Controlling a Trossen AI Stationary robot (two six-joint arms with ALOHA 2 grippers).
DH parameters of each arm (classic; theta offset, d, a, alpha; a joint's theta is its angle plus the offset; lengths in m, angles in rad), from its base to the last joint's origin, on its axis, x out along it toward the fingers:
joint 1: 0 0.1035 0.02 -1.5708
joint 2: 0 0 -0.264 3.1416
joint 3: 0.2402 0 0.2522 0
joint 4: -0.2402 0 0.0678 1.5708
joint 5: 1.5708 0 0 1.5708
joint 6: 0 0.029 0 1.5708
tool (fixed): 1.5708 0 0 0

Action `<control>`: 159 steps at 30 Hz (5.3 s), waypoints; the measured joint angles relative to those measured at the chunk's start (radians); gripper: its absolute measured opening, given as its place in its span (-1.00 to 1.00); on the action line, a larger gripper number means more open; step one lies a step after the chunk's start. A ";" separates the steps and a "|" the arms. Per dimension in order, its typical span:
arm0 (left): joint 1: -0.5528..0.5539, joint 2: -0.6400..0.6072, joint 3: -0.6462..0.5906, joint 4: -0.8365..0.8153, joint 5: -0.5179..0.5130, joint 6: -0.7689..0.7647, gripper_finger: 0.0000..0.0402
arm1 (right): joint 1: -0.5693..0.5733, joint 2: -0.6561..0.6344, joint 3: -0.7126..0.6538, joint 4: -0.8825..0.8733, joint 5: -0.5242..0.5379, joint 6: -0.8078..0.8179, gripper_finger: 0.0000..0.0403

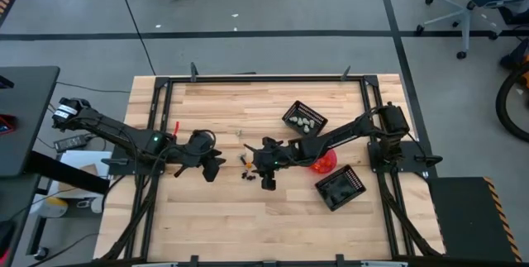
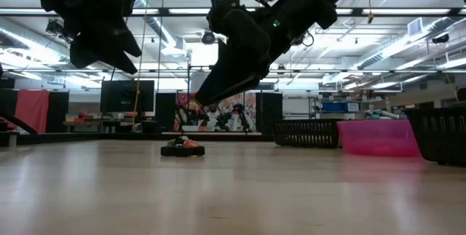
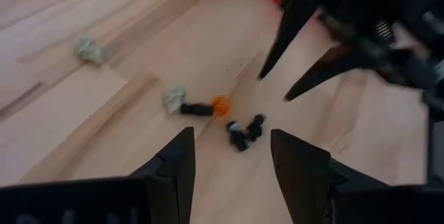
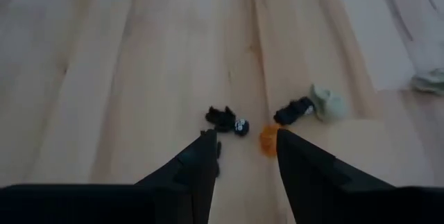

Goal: Sort Halloween decoration
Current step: Put the black skeleton toy into the bottom black basket, then put the orange pumpkin toy into the red bowl

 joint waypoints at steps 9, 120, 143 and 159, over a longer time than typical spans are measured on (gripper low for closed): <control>0.021 -0.027 0.000 -0.035 -0.016 0.023 -0.19 | -0.032 0.061 0.002 0.117 -0.020 -0.004 0.01; 0.021 -0.027 0.000 -0.043 -0.051 0.026 -0.19 | 0.070 -0.358 -0.015 -0.756 -0.220 0.035 -0.21; 0.020 -0.025 0.000 -0.040 -0.051 0.025 -0.19 | -0.144 -0.008 -0.016 -0.094 0.053 0.043 0.16; 0.021 -0.025 0.000 -0.051 -0.051 0.068 -0.19 | -0.206 0.165 0.100 -0.037 0.104 0.007 0.18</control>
